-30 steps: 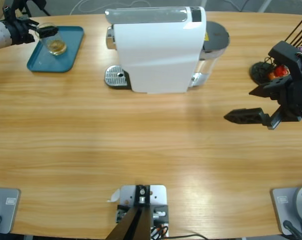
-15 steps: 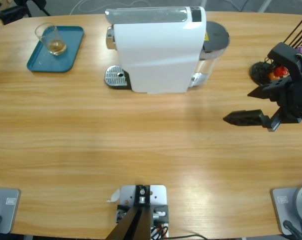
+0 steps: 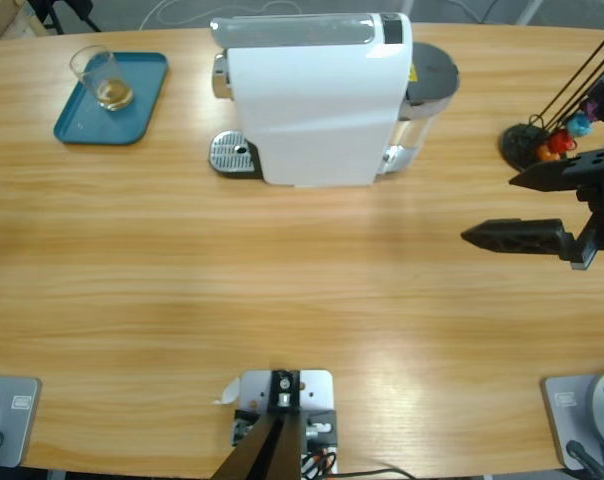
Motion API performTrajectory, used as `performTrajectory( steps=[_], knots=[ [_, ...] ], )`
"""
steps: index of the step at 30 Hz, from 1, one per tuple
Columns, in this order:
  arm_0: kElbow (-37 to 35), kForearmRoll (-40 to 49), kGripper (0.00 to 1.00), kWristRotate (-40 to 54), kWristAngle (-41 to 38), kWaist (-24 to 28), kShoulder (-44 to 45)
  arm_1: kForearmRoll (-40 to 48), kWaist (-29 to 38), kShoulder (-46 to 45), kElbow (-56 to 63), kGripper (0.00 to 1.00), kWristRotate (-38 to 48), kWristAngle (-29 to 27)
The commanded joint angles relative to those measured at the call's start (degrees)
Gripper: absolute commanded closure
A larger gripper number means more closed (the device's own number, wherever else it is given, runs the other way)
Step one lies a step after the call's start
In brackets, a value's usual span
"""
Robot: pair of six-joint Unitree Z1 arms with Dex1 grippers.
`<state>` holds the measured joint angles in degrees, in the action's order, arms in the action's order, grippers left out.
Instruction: Pour coffee
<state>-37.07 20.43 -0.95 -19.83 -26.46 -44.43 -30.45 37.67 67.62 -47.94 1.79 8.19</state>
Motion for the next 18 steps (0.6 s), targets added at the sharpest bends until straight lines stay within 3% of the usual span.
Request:
performTrajectory(
  steps=[1,3,7,10,18],
  knots=[
    [6.2,-1.1,0.000,-0.4,1.7,-1.1,2.9,0.7,-0.8,-1.4,2.5,0.000,-0.5,0.5],
    [6.0,-1.5,0.000,-0.4,1.7,-2.4,0.8,0.9,-0.8,-1.3,2.6,0.000,-0.5,0.3],
    [8.7,-4.8,0.000,-0.3,1.8,-9.8,-1.1,1.0,-0.8,-1.9,2.8,0.000,-0.1,-0.4],
    [9.0,-5.5,0.000,-0.9,3.4,-10.1,-2.2,1.3,-0.8,-3.8,3.4,0.000,0.0,-0.5],
    [12.2,-8.0,0.000,-4.6,7.7,-10.4,5.3,2.7,0.3,-6.7,4.9,0.000,0.7,-0.4]
  ],
)
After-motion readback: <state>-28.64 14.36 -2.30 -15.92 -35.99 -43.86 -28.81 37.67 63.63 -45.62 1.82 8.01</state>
